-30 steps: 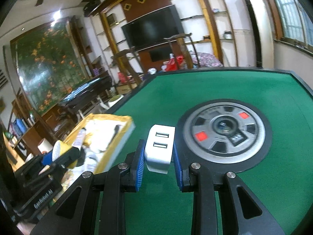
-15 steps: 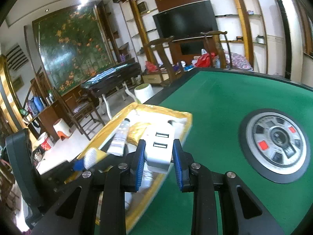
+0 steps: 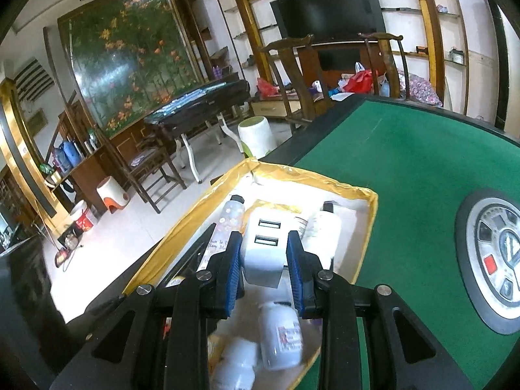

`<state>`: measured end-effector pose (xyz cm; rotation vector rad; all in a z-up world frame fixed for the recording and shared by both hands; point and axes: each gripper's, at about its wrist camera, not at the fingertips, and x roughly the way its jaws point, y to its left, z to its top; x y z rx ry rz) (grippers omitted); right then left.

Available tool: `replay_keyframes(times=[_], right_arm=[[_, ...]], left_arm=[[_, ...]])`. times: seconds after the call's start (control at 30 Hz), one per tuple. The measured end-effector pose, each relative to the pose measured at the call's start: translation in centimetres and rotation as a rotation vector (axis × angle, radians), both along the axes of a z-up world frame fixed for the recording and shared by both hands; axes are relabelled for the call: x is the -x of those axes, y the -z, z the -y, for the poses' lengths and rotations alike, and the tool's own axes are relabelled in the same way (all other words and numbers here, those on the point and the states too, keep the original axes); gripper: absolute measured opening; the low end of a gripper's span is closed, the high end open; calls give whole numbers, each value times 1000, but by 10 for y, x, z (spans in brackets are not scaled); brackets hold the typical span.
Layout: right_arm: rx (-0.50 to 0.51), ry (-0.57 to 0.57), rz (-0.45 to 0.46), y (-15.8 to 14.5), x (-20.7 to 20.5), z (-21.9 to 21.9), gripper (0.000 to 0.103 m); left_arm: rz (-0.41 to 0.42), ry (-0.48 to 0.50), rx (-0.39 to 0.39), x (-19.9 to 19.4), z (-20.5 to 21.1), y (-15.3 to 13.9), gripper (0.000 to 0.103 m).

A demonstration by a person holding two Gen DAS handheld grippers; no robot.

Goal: Organize rigid objects
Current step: 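Lower the tin and charger into the tray and open both grippers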

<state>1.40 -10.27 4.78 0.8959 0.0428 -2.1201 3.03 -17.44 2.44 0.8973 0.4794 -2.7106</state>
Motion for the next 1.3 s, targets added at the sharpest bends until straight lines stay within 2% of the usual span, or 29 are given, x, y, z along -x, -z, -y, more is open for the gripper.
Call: replay_keyframes(times=[0.33, 0.77, 0.87, 0.9, 0.93, 0.97, 1.1, 1.23, 1.3], right_arm=[[-36, -7, 30, 12, 13, 12, 24], [-19, -14, 56, 15, 16, 9, 25], [-16, -19, 65, 11, 14, 4, 34], [-15, -17, 61, 9, 14, 5, 41], [-10, -12, 52, 7, 11, 1, 48], [-5, -9, 44, 5, 10, 0, 50], [3, -1, 19, -3, 2, -9, 51], [30, 37, 7, -8, -3, -26, 62], [47, 58, 6, -10, -5, -38, 62]], left_arm=[[41, -3, -26, 2, 2, 5, 38], [51, -9, -48, 4, 6, 7, 38], [54, -10, -44, 4, 6, 7, 38], [55, -8, -44, 4, 6, 7, 38], [56, -6, -44, 4, 6, 7, 39], [56, -7, -42, 4, 5, 7, 41], [34, -25, -6, -1, 0, 2, 62], [22, -35, 23, -5, -6, -1, 78], [23, -29, 25, -5, -9, -1, 78]])
